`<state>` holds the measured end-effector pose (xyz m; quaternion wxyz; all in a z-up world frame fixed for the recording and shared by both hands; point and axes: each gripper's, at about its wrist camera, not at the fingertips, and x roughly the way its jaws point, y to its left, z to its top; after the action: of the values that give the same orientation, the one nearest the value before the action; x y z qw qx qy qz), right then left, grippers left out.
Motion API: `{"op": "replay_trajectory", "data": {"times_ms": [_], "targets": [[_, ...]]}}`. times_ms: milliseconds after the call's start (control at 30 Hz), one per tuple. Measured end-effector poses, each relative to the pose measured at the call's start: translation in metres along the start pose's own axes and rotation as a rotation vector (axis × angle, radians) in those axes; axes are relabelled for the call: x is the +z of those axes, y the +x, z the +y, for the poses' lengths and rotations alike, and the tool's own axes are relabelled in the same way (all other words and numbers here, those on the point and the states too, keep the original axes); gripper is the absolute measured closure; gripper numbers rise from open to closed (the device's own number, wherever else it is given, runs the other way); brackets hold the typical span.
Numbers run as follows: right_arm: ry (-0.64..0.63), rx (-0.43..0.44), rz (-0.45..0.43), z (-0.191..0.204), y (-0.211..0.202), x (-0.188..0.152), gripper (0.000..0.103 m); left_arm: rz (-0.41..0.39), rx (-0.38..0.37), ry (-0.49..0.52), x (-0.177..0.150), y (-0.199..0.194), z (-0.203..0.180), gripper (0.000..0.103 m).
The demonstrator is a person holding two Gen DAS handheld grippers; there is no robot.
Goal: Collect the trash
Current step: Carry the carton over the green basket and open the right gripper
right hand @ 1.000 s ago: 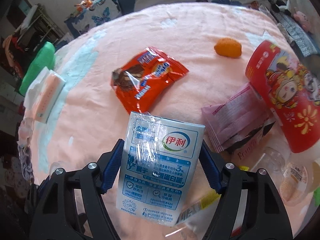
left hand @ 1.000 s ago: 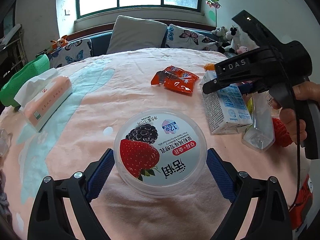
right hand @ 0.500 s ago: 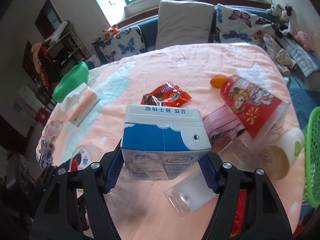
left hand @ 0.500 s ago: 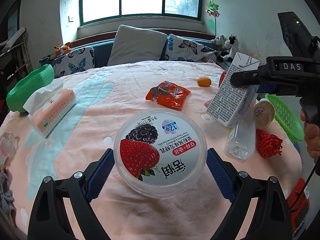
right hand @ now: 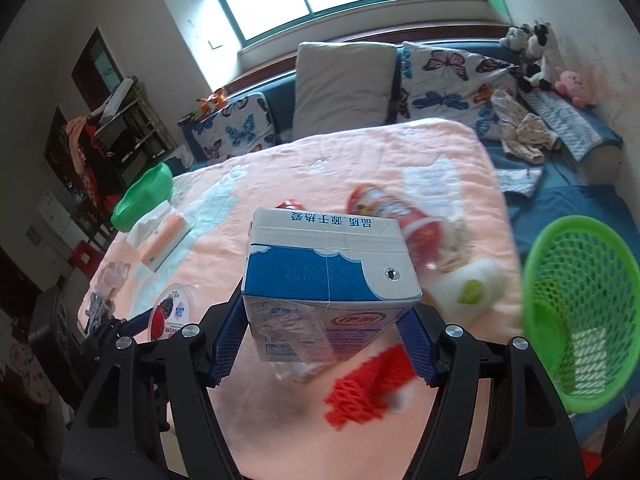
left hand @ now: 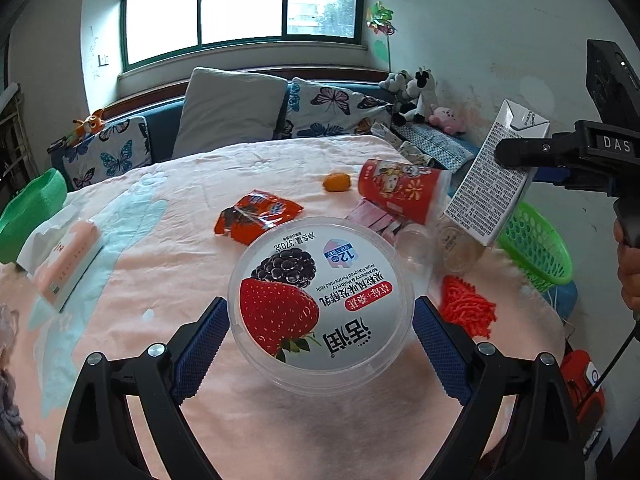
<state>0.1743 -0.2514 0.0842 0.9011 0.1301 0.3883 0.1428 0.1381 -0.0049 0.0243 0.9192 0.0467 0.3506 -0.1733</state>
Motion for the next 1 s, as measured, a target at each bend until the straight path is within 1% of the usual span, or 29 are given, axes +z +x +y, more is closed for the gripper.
{"op": "replay_trajectory", "data": {"times_ms": [100, 333, 467, 567, 667, 800, 900, 1000], "targets": [[0.022, -0.044, -0.021, -0.032, -0.019, -0.002, 0.034, 0.001, -0.031, 0.023, 0.009, 0.005, -0.024, 0.014], [0.07, -0.218, -0.057, -0.114, -0.045, -0.014, 0.034, 0.017, -0.108, 0.076, 0.035, 0.029, -0.088, 0.014], [0.099, -0.317, -0.03, -0.161, -0.041, -0.029, 0.034, 0.036, -0.153, 0.089, 0.05, 0.046, -0.12, 0.014], [0.117, -0.365, 0.008, -0.191, -0.03, -0.043, 0.034, 0.058, -0.186, 0.095, 0.061, 0.06, -0.142, 0.014], [0.14, -0.385, 0.036, -0.215, -0.018, -0.059, 0.034, 0.072, -0.206, 0.113, 0.07, 0.075, -0.164, 0.014], [0.178, -0.378, 0.083, -0.239, -0.002, -0.072, 0.034, 0.097, -0.238, 0.129, 0.083, 0.095, -0.189, 0.014], [0.183, -0.389, 0.111, -0.249, 0.007, -0.078, 0.033, 0.108, -0.255, 0.133, 0.091, 0.108, -0.204, 0.014], [0.197, -0.385, 0.121, -0.255, 0.01, -0.083, 0.033, 0.131, -0.277, 0.128, 0.096, 0.121, -0.218, 0.014]]}}
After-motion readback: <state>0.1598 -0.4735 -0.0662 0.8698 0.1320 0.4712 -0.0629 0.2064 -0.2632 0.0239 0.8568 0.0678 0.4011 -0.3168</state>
